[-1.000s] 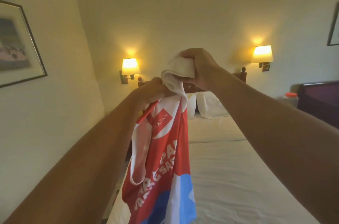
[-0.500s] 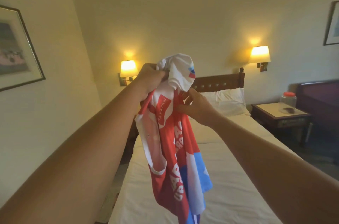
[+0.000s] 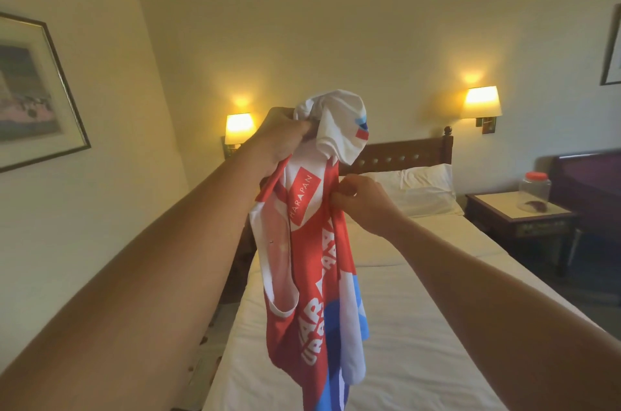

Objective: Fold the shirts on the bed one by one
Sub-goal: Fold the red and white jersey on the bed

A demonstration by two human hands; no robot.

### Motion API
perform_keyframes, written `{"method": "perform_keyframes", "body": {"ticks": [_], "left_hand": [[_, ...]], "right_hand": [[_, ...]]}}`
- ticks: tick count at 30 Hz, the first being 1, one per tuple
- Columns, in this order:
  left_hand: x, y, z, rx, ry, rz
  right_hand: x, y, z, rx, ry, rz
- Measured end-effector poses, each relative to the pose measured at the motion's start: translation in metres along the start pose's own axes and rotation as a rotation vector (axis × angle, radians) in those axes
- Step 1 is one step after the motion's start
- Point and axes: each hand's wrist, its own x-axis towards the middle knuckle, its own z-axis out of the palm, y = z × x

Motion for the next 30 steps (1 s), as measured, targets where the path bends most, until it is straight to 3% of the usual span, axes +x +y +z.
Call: {"method": "perform_keyframes", "body": {"ticks": [3,8,16,18,22,24,27,30], "left_hand": [[-0.001,0.0,-0.001,-0.001,-0.01,-0.009],[-0.002,-0.004,-0.002,0.03,-0.003,-0.009],[-0.001,-0.02,-0.016,0.059,0.031,-0.042],[-0.003,-0.028,-0.022,0.074,0.047,-0.059],[-0.006,-0.045,-0.036,0.072,0.087,-0.114],[-0.008,-0.051,-0.041,0.056,0.07,-0.153],[-0.009,-0.058,-0.046,0.106,-0.033,-0.202],[-0.012,-0.064,-0.052,0.485,-0.228,-0.216]], "right_hand": [[0.001,-0.011,0.0,0.0,0.079,-0.106],[0.005,-0.013,0.004,-0.326,0.086,-0.081],[-0.005,0.006,0.008,-0.55,-0.13,0.07],[-0.006,0.013,0.005,-0.455,-0.107,0.115],[0.009,0.014,-0.002,0.123,0.214,0.263],[0.017,0.004,-0.007,0.277,0.281,0.275],[0.028,-0.007,-0.011,0.39,0.274,0.248],[0.037,-0.01,-0.014,0.334,0.263,0.214]]}}
